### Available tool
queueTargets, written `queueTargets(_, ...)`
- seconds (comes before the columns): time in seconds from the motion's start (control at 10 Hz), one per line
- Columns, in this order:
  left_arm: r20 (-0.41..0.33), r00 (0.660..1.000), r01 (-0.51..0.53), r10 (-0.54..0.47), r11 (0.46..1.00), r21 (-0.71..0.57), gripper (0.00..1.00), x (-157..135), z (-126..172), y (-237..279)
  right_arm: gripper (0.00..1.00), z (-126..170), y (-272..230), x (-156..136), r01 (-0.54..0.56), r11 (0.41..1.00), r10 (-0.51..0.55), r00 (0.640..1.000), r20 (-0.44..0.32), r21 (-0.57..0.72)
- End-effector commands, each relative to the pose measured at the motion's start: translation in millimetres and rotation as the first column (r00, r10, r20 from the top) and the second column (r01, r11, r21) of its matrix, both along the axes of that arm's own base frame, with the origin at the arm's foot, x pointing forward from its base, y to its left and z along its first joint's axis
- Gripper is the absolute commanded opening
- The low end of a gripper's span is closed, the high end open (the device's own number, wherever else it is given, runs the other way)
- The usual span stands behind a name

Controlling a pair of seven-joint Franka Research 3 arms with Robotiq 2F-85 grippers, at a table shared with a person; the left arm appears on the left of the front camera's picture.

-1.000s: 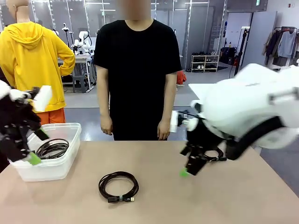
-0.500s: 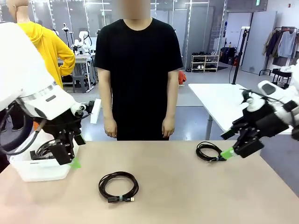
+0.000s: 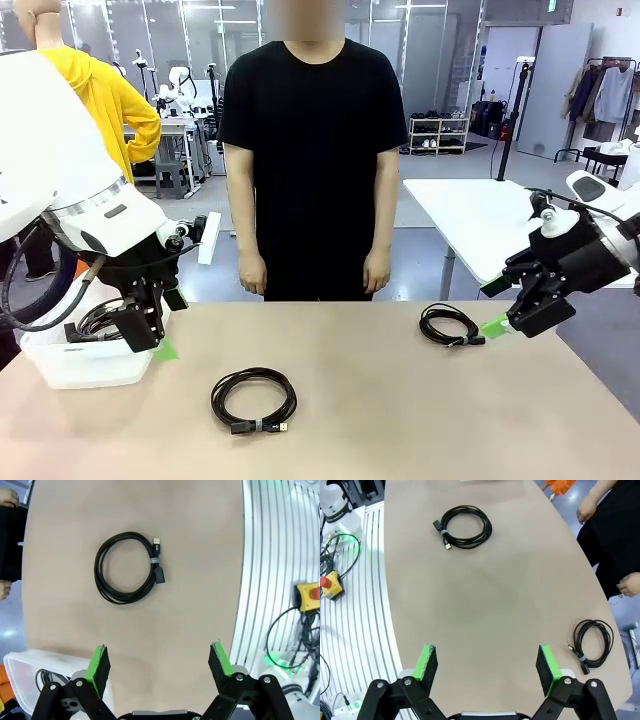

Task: Organize and store the cables.
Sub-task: Place the USB Extension Cable into the Organizing box.

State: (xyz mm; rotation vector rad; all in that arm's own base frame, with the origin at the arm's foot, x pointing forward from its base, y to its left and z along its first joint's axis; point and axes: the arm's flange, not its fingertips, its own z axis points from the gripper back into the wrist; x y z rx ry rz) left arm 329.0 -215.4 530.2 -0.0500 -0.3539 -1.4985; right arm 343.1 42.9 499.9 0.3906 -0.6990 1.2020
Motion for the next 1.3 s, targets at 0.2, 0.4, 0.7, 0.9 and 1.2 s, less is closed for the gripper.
queueTargets(0.2, 0.0, 1.0, -0.003, 0.003, 1.0, 0.01, 1.0, -2.4, 0.4, 1.6, 1.0, -0.2, 2.5, 0.7, 0.004, 1.0, -0.004, 1.0, -0.009, 0.009)
queueTargets(0.4, -0.025, 1.0, 0.008, -0.007, 1.0, 0.018, 1.0, 14.0, -8.6, -16.0, 1.0, -3.2, -24.2, -7.3, -0.001, 0.999, 0.001, 1.0, -0.002, 0.035)
queueTargets(0.7, -0.171, 0.982, -0.061, 0.082, 0.99, 0.129, 1.0, 58.6, -52.4, -78.2, 1.0, -30.4, -98.0, -35.0, -0.009, 0.991, 0.012, 1.0, -0.025, 0.135)
queueTargets(0.9, -0.198, 0.97, -0.116, 0.141, 0.985, 0.131, 1.0, 73.5, -83.6, -98.9, 1.0, -37.8, -115.5, -36.9, -0.038, 0.992, 0.039, 0.999, -0.004, 0.12)
queueTargets(1.2, -0.145, 0.977, -0.128, 0.156, 0.975, 0.184, 1.0, 86.3, -130.3, -109.3, 1.0, -27.6, -125.8, -27.4, -0.025, 0.99, 0.026, 1.0, -0.006, 0.14)
